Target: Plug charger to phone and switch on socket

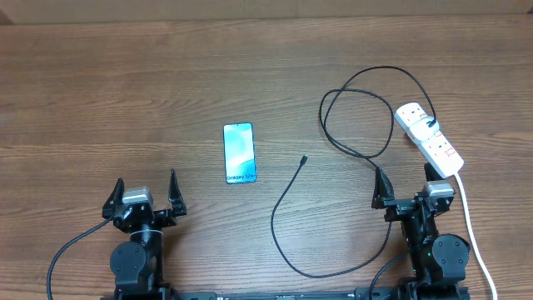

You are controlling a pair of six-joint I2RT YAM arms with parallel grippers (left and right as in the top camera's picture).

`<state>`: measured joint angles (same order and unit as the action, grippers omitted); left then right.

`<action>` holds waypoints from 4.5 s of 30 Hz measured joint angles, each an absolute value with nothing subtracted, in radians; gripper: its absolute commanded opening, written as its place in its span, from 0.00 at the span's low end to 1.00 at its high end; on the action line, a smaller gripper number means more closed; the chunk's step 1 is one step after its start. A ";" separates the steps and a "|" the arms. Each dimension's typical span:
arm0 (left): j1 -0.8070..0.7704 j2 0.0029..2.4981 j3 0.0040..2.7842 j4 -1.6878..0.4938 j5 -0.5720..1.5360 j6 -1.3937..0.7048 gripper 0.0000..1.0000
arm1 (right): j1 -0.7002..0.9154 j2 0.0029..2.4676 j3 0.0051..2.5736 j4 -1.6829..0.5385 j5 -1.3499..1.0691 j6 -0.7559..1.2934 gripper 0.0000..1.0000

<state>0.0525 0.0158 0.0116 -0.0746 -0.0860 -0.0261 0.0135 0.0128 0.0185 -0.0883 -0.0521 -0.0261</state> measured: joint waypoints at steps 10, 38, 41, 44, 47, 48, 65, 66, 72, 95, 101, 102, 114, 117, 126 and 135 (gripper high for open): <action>0.052 0.016 0.012 -0.074 -0.086 -0.026 1.00 | 0.014 0.013 0.019 -0.088 -0.052 -0.027 1.00; 0.052 0.016 0.012 -0.075 -0.086 -0.026 1.00 | 0.014 0.013 0.019 -0.088 -0.052 -0.027 1.00; 0.052 0.016 0.012 -0.075 -0.086 -0.026 0.99 | 0.014 0.013 0.019 -0.088 -0.052 -0.027 1.00; 0.052 0.016 0.012 -0.074 -0.086 -0.027 1.00 | 0.014 0.013 0.019 -0.088 -0.052 -0.027 1.00; 0.052 0.016 0.012 -0.075 -0.086 -0.026 1.00 | 0.014 0.013 0.019 -0.088 -0.052 -0.026 1.00; 0.052 0.016 0.012 -0.075 -0.086 -0.026 1.00 | 0.014 0.013 0.019 -0.088 -0.052 -0.027 1.00; 0.052 0.016 0.012 -0.075 -0.086 -0.026 1.00 | 0.014 0.013 0.019 -0.088 -0.052 -0.027 1.00; 0.052 0.016 0.012 -0.075 -0.086 -0.026 1.00 | 0.014 0.013 0.019 -0.089 -0.052 -0.027 1.00; 0.052 0.016 0.012 -0.074 -0.086 -0.026 0.99 | 0.014 0.013 0.019 -0.088 -0.052 -0.026 1.00; 0.052 0.016 0.012 -0.075 0.045 -0.027 0.99 | 0.014 0.013 0.019 -0.089 -0.052 -0.026 1.00; 0.052 0.016 0.010 -0.030 0.073 -0.075 1.00 | 0.014 0.013 0.019 -0.088 -0.052 -0.027 1.00; 0.052 0.016 0.008 -0.007 0.077 -0.083 1.00 | 0.014 0.013 0.019 -0.089 -0.052 -0.027 1.00; 0.052 0.015 0.020 0.471 0.023 -0.095 1.00 | 0.014 0.013 0.019 -0.087 -0.052 -0.026 1.00; 0.052 0.024 0.056 0.468 -0.016 -0.089 1.00 | 0.014 0.013 0.019 -0.087 -0.051 -0.027 1.00; 0.052 0.266 0.403 0.389 0.024 -0.007 1.00 | 0.014 0.013 0.019 -0.088 -0.052 -0.026 1.00; 0.052 0.591 0.661 0.472 0.233 0.006 1.00 | 0.014 0.013 0.019 -0.086 -0.052 -0.027 1.00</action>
